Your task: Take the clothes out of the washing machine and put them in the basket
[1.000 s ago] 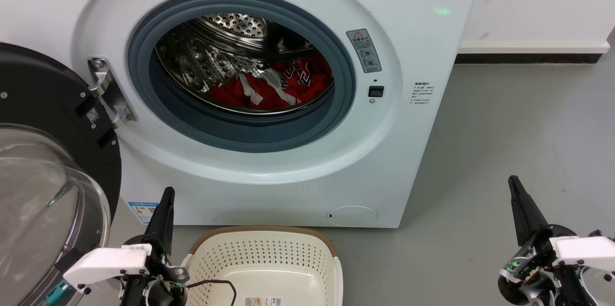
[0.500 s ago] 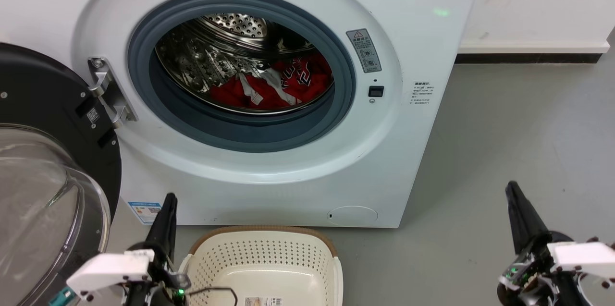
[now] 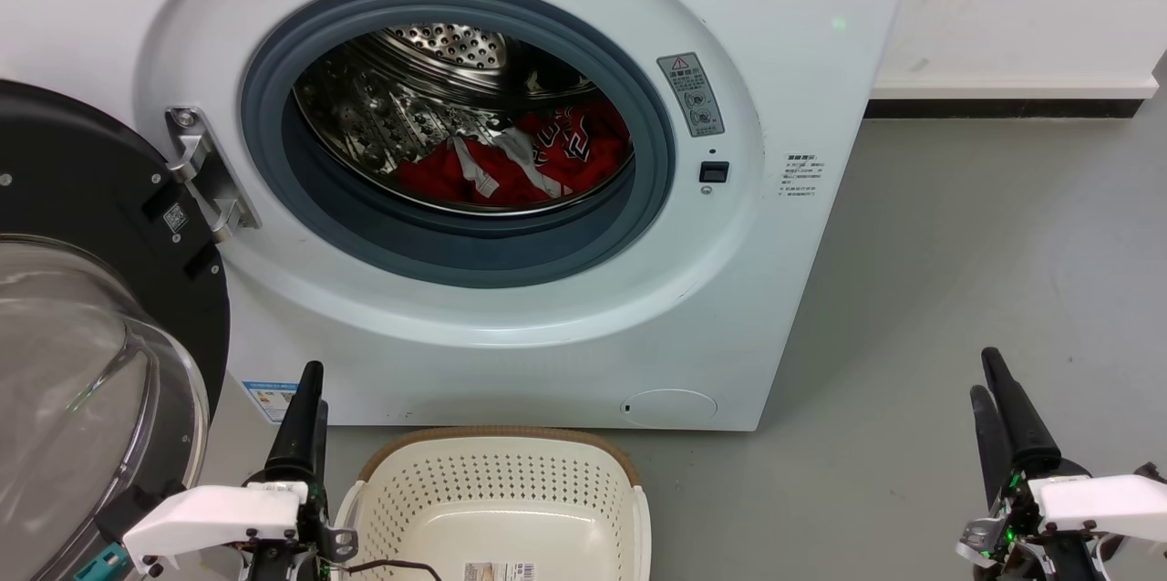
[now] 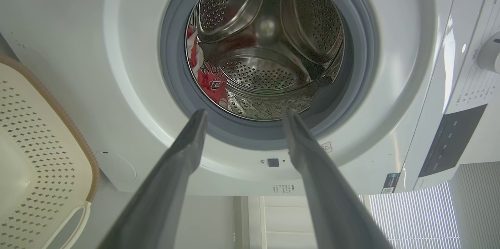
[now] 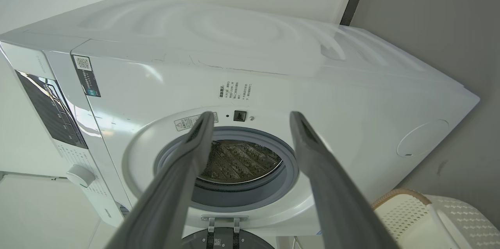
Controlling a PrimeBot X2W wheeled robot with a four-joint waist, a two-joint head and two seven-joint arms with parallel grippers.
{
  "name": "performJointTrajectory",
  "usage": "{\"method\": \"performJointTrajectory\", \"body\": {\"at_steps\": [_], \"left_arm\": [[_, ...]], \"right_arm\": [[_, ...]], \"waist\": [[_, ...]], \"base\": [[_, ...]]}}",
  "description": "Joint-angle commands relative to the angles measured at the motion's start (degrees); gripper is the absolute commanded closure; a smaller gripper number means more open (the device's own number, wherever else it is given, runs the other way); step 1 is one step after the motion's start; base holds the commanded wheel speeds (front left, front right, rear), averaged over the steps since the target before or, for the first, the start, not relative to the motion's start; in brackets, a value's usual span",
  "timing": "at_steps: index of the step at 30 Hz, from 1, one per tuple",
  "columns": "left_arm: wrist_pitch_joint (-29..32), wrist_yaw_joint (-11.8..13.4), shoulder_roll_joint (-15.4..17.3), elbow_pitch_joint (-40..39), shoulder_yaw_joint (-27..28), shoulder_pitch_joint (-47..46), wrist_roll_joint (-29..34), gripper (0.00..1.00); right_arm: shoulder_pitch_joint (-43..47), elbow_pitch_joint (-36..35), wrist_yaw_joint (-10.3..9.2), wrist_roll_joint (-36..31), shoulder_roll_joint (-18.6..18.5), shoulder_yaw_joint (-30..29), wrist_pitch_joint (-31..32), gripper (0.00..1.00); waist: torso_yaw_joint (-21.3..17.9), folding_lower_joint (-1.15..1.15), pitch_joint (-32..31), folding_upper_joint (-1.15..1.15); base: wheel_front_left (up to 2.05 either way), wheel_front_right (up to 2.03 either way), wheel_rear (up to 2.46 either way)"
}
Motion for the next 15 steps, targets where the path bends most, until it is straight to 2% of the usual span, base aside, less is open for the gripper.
{"method": "performJointTrajectory", "body": {"at_steps": [1, 15], "left_arm": [[-0.66, 0.4, 0.1, -1.74, -0.11, -0.52, 2.08, 0.0], [-4.1, 4.0, 0.12, -6.09, -2.28, 1.11, 19.08, 0.0]], "right_arm": [[-0.36, -1.68, 0.0, -2.12, -0.03, -0.13, -0.59, 0.0], [1.59, -6.98, 0.0, -22.52, -0.02, 1.36, -4.05, 0.0]], "waist": [[0.0, 0.0, 0.03, 0.0], [0.03, 0.0, 0.17, 0.0]], "base": [[0.0, 0.0, 0.0], [0.0, 0.0, 0.0]]}}
